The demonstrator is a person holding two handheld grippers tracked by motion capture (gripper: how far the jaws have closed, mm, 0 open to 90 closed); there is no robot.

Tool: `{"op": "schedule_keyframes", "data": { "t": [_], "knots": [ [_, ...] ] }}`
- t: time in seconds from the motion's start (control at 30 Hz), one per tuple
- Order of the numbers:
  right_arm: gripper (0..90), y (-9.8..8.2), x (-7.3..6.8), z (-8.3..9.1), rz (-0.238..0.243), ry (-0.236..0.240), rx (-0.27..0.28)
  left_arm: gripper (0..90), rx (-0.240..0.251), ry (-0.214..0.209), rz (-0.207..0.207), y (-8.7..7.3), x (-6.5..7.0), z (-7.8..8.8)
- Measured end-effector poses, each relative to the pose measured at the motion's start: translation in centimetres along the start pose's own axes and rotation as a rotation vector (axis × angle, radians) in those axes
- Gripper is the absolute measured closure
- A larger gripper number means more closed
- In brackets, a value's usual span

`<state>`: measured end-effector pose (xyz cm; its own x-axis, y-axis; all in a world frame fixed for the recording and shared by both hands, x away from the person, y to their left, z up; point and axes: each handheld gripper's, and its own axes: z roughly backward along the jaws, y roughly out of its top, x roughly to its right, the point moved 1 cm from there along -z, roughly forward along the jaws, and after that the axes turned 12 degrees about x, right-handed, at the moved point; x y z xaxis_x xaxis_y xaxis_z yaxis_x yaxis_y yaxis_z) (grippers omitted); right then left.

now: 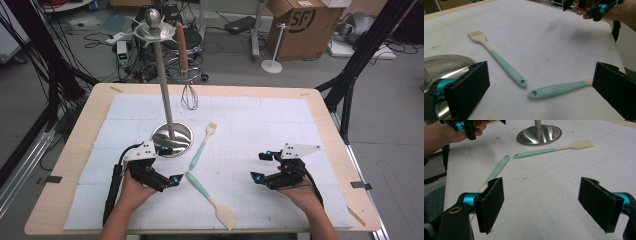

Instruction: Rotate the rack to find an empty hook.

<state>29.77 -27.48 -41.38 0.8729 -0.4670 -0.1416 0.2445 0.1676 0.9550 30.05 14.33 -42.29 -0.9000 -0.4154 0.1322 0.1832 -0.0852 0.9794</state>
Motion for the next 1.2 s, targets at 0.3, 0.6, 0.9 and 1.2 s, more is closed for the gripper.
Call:
{"op": "schedule_keyframes", "data": {
  "t": [0.3, 0.6, 0.9, 1.2],
  "knots": [
    [20.4, -0.3, 0.0, -0.3, 0.002, 0.006, -0.013, 17.3, -0.043, -0.04, 0.019, 0.7, 0.2, 0.1],
    [20.4, -0.2, 0.1, -0.2, -0.001, 0.007, 0.005, 44.6, -0.049, -0.099, 0.03, 1.7, 0.3, 0.4],
    [20.4, -0.2, 0.4, -0.1, -0.009, 0.004, 0.017, 68.1, -0.075, -0.157, 0.0, 3.9, 0.6, 0.4],
    [20.5, -0.2, 0.4, -0.2, -0.008, 0.0, 0.008, 74.6, -0.077, -0.186, -0.035, 8.4, 0.9, 1.3]
  ]
}}
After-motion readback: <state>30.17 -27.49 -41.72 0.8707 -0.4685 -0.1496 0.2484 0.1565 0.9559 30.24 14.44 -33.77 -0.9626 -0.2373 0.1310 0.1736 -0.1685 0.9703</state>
